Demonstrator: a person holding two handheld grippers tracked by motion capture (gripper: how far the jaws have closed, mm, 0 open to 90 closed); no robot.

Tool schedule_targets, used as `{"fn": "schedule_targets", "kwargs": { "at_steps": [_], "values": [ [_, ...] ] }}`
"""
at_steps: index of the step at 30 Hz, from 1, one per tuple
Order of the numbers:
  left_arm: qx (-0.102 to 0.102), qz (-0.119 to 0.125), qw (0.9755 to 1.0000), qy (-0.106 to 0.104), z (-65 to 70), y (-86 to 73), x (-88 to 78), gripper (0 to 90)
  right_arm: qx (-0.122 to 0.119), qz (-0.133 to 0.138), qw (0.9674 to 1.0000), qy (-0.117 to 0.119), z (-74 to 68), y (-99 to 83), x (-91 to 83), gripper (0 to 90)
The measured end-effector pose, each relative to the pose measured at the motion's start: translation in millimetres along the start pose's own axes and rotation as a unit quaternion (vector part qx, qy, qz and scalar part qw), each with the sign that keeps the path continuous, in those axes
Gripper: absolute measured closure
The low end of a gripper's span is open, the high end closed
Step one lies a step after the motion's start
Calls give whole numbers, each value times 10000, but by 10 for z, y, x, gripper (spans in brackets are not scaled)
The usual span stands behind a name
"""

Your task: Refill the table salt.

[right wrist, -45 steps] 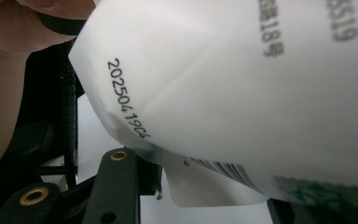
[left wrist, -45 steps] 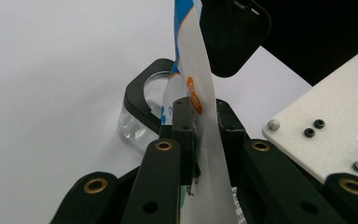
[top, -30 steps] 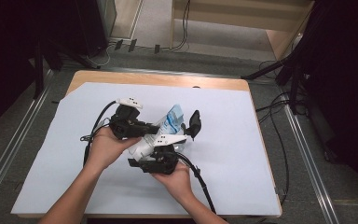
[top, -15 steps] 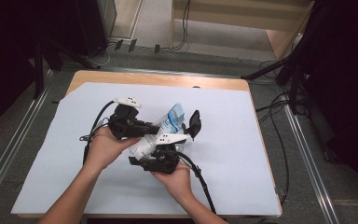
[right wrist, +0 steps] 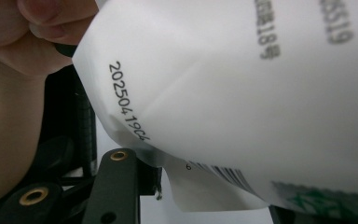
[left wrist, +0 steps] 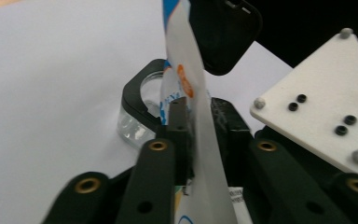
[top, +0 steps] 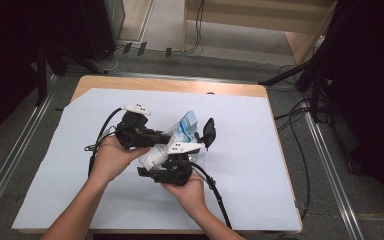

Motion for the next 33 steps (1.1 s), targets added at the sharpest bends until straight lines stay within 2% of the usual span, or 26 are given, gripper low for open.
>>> {"fn": "schedule_targets", "kwargs": {
  "at_steps": [3, 5, 7, 10, 15, 19, 24, 29, 33],
  "values": [
    [10, 0, 9999, 128, -2, -2, -5, 895, -79, -45, 9999, -66, -4, -7, 20, 561],
    [-27, -21, 9999, 169, -14, -7, -17, 900, -197, -117, 9996, -190, 1, -13, 29, 527],
    [-84, -40, 9998, 173, -22, -14, -20, 900, -354, -200, 9985, -365, 8, -21, 49, 505],
    [-121, -55, 9998, 142, -25, -22, -16, 900, -484, -307, 9971, -501, 12, -41, 69, 511],
    [-91, 1, 9999, 93, -4, -11, -2, 893, -332, -284, 9979, -487, 13, -40, 56, 594],
    [-96, 51, 9999, 74, -7, -3, -10, 872, -209, -182, 9989, -376, 0, -20, 44, 609],
    [-131, 101, 9999, -37, 1, 5, -20, 797, -30, -28, 9998, -199, -18, 16, 27, 611],
    [-99, 114, 9999, -20, -24, 5, -51, 804, 178, 80, 9998, -39, -4, 50, -7, 611],
    [-28, 52, 9999, 87, -18, -9, -39, 860, 128, 36, 9999, -43, 1, 42, -2, 607]
  ]
}}
Point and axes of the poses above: each handheld gripper's, and its own axes: x roughly forward along the jaws, y roughly out of its top, z roughly to its right, the point moved 9 cm from there along x, roughly forward along the jaws, and after that the axes turned 1 degree about y, right-handed, at the moved point
